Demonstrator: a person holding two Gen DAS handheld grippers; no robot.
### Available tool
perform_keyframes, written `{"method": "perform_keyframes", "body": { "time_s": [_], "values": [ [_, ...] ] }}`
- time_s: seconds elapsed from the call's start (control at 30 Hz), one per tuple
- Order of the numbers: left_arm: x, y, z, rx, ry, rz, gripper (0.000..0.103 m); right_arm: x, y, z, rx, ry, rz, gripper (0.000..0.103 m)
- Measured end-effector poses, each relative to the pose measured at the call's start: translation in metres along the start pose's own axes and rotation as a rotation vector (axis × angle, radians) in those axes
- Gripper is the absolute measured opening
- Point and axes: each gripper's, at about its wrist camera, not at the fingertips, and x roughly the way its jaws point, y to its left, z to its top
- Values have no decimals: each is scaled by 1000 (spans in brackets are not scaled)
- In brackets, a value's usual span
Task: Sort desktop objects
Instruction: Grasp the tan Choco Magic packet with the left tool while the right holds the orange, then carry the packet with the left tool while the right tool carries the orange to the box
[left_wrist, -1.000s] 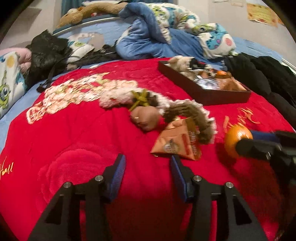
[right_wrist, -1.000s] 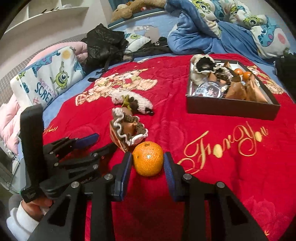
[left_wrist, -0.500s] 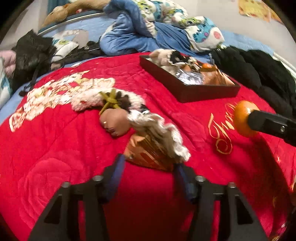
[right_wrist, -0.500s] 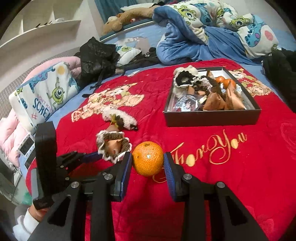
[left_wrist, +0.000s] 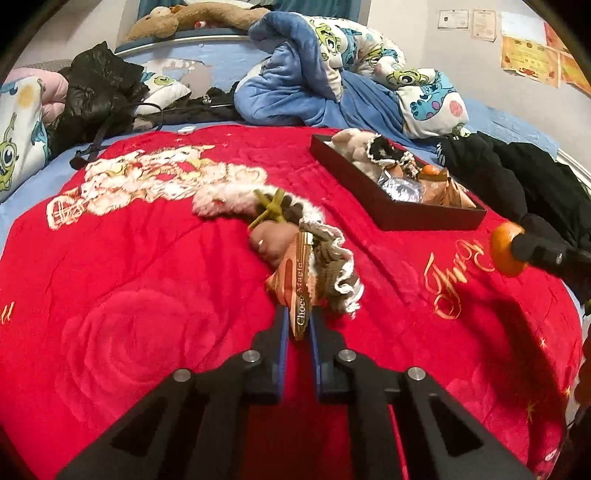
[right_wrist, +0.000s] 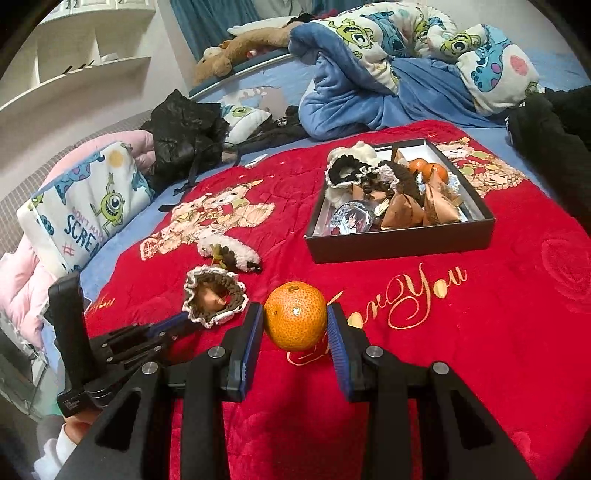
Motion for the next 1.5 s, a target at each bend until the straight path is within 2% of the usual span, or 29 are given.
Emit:
{"method": "perform_keyframes", "body": {
  "time_s": [0.2, 0.33, 0.5, 0.63, 0.67, 0.7, 0.97, 1.2, 1.37, 1.43, 1.5],
  "values": [
    [-1, -2, -2, 17, 0, -31, 11, -2, 1, 4, 27, -16, 17, 34],
    [3, -7, 1, 28, 8, 28, 38, 1, 3, 5, 22, -12, 19, 34],
    [11, 0, 12, -16, 10, 51, 43, 1, 0, 5, 23, -11, 9, 34],
    [27, 2, 19, -10, 50, 40, 41, -1, -2, 7, 29, -19, 10, 34],
    [30, 1, 19, -3, 61, 38, 37, -1, -2, 7, 30, -20, 10, 34],
    [32, 0, 19, 2, 69, 34, 27, 0, -3, 8, 32, -20, 10, 34],
    [22, 6, 17, -36, 26, 29, 22, 1, 0, 8, 26, -20, 12, 34],
    [-5, 25, 9, -61, -14, 120, 22, -2, 3, 7, 10, -21, 12, 34],
    [-29, 44, 2, -51, -38, 258, 22, -2, 7, 8, 12, -27, 18, 34],
    [-38, 50, 0, -54, -44, 275, 22, -1, 9, 7, 9, -24, 18, 34],
    [-50, 55, -3, -70, -63, 240, 22, 1, 11, 7, 7, -22, 19, 34]
  ]
}}
